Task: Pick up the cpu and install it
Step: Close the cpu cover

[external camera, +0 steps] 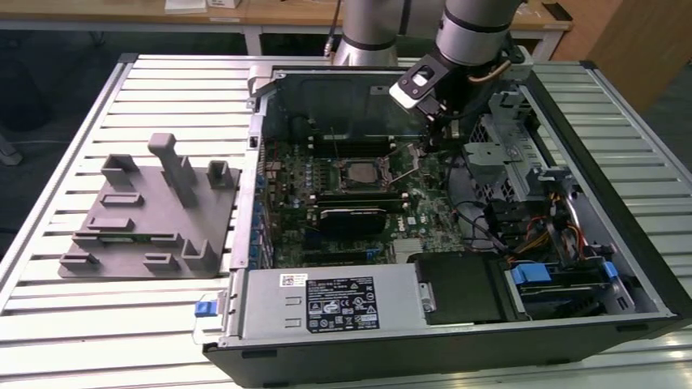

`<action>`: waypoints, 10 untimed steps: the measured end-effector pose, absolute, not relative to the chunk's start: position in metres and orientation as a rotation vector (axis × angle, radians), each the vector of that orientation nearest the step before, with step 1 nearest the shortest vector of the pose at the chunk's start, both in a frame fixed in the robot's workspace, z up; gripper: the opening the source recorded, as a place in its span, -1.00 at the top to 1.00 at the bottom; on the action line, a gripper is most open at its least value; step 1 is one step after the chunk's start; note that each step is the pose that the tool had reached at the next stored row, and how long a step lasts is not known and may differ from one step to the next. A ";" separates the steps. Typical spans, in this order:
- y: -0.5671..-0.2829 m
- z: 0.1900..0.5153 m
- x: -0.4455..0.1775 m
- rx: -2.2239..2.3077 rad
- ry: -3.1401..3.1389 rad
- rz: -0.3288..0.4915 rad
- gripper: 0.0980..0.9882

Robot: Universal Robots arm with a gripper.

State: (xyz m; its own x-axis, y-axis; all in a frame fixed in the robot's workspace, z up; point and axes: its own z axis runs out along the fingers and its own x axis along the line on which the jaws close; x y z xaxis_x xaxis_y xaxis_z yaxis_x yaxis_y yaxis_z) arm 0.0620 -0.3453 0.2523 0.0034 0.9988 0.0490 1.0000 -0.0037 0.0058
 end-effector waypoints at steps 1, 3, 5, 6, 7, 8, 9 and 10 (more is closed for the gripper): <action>-0.345 0.252 0.062 -2.203 -2.196 -0.060 0.98; -0.345 0.252 0.062 -2.203 -2.195 -0.061 0.98; -0.345 0.252 0.062 -2.203 -2.195 -0.061 0.98; -0.345 0.252 0.062 -2.203 -2.195 -0.061 0.98; -0.345 0.252 0.062 -2.203 -2.195 -0.061 0.98; -0.345 0.252 0.062 -2.203 -2.195 -0.061 0.98; -0.345 0.252 0.062 -2.203 -2.195 -0.061 0.98; -0.345 0.252 0.062 -2.203 -2.195 -0.061 0.98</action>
State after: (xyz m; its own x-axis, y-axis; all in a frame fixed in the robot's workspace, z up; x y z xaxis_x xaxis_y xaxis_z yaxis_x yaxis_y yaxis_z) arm 0.0621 -0.3452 0.2519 0.0034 0.9988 0.0492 1.0000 -0.0037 0.0058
